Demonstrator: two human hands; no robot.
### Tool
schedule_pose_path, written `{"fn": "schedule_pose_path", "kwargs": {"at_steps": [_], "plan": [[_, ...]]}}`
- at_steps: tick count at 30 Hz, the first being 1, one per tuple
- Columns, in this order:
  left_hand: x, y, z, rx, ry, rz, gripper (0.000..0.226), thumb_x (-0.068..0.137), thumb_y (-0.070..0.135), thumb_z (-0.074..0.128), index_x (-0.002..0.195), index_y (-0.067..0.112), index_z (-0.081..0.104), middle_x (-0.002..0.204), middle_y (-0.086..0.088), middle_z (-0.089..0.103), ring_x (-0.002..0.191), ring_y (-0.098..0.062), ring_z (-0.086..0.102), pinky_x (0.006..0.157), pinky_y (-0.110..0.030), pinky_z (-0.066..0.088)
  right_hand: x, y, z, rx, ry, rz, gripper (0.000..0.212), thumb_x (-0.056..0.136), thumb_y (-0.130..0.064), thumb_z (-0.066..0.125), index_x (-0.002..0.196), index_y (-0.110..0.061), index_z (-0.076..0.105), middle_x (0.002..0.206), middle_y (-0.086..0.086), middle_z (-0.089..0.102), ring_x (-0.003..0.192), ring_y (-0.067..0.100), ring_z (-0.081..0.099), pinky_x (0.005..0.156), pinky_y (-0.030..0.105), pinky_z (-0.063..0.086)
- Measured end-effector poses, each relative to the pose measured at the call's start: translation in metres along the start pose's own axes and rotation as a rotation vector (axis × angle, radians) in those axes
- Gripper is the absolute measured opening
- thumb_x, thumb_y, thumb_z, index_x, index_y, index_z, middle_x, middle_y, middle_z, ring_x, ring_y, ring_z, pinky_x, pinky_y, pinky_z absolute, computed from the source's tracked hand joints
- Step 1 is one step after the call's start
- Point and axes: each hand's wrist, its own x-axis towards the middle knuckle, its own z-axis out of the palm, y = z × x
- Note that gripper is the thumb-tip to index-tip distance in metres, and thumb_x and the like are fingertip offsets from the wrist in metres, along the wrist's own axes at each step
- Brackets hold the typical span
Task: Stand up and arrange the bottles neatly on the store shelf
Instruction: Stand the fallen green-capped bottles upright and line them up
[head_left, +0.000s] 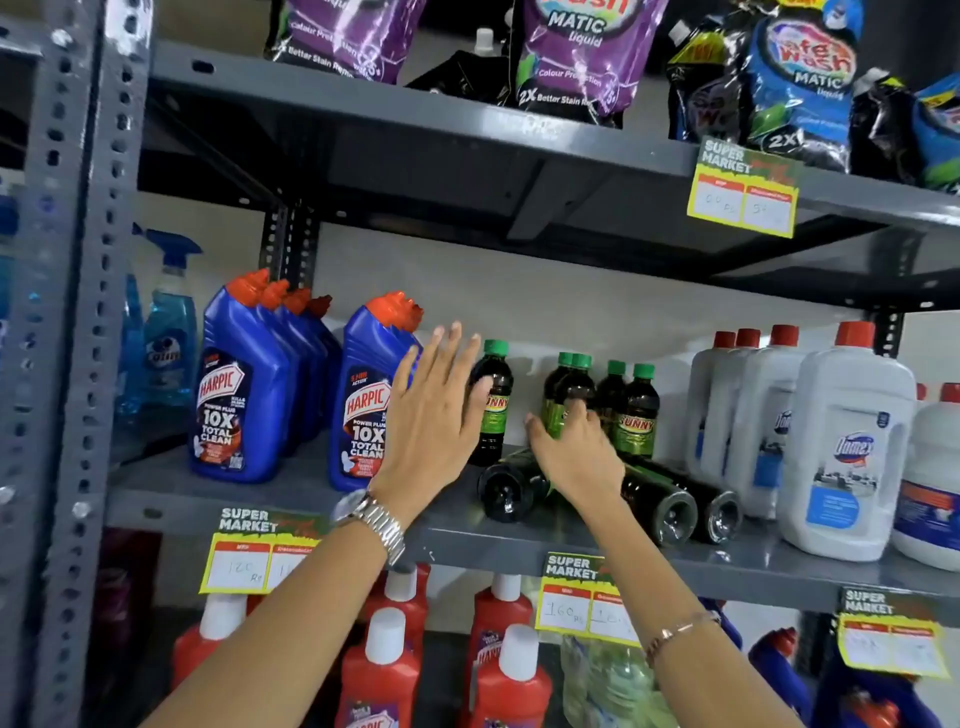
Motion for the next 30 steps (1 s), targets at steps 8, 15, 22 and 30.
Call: {"fn": "schedule_pose_path", "kwargs": {"at_steps": [8,15,22,30], "plan": [[-0.095,-0.022,0.007,0.002,-0.02,0.011,0.038,0.094,0.031,0.038,0.118,0.013,0.062,0.127,-0.003,0.061,0.121,-0.019,0.053,0.103,-0.036,0.033,-0.003,0.008,0.017,0.481,-0.421,0.484,0.093,0.073,-0.065,0.06,0.142,-0.007,0.032,0.14,0.013,0.045,0.119,0.033,0.052,0.08,0.036,0.05],[-0.123,-0.032,0.013,0.148,-0.153,0.114,0.041,0.091,0.04,0.039,0.104,0.015,0.069,0.106,0.001,0.07,0.098,-0.019,0.065,0.089,-0.032,0.036,-0.005,0.003,0.009,0.636,-0.471,0.586,0.021,0.076,-0.033,0.072,0.081,-0.017,0.06,0.118,0.015,0.055,0.089,0.028,0.059,0.05,0.031,0.052],[-0.123,-0.032,0.011,0.117,-0.152,0.112,0.039,0.091,0.04,0.041,0.102,0.016,0.07,0.103,0.0,0.071,0.093,-0.016,0.065,0.086,-0.029,0.035,-0.016,0.013,0.007,0.85,-0.343,0.568,0.06,0.073,-0.021,0.077,0.124,-0.004,0.05,0.11,0.014,0.062,0.075,0.024,0.064,0.044,0.031,0.053],[-0.122,-0.031,0.011,0.14,-0.164,0.098,0.04,0.092,0.041,0.04,0.104,0.017,0.069,0.104,0.002,0.071,0.095,-0.014,0.064,0.086,-0.029,0.039,-0.02,0.011,0.032,0.613,-0.035,0.189,0.108,0.061,-0.01,0.084,0.145,-0.012,0.018,0.139,0.012,0.044,0.131,0.029,0.043,0.11,0.042,0.034]]}}
